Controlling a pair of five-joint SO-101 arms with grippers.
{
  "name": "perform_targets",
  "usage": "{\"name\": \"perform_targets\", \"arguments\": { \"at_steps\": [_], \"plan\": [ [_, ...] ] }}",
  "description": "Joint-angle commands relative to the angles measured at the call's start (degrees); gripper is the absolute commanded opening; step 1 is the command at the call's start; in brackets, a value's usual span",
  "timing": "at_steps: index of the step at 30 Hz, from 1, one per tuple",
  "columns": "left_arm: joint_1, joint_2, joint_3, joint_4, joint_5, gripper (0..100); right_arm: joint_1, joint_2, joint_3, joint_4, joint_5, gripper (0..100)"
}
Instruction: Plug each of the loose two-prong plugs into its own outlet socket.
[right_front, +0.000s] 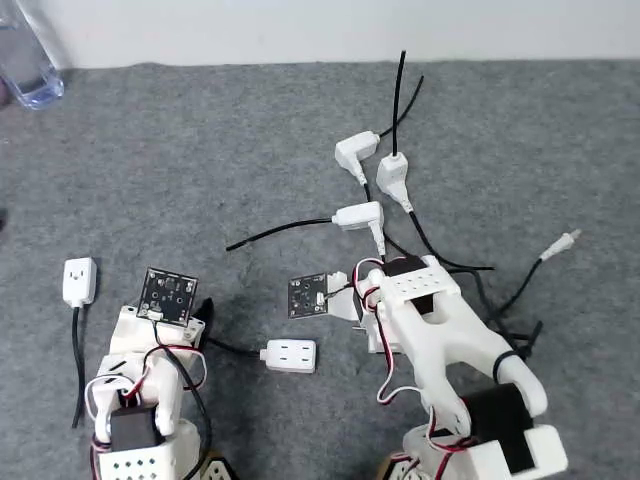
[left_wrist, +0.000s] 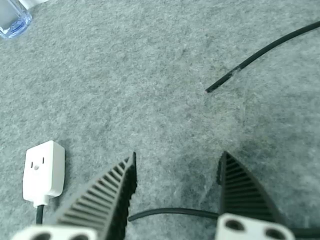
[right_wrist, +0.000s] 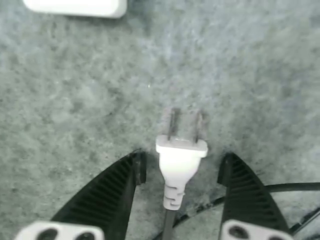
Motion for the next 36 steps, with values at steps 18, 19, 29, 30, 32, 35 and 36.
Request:
{"name": "perform_targets", "arguments": {
  "at_steps": [18,19,29,30,32,35,36],
  "plan": [
    [0.1,-0.6,-0.1,0.0,-0.3,25,-2.4,0.6,-3.7,-1.6,0.2,24.1],
    [0.1,-0.6,-0.1,0.0,-0.3,25,-2.4,0.6,-3.7,-1.6,0.2,24.1],
    [0.1,-0.6,-0.1,0.0,-0.4,25,-2.3,0.7,-3.7,-1.6,0.2,24.0],
    [0.1,-0.6,-0.1,0.0,-0.4,25,-2.3,1.1,-3.7,-1.6,0.2,24.0],
    [0.1,-0.6,-0.1,0.0,-0.4,25,-2.3,2.8,-4.0,-2.2,0.1,24.0],
    [0.1,-0.6,-0.1,0.0,-0.4,25,-2.2,5.4,-6.7,-1.7,-1.9,21.2],
    [0.1,-0.6,-0.1,0.0,-0.4,25,-2.2,6.1,-7.5,-1.2,-2.4,17.8]
  ]
}}
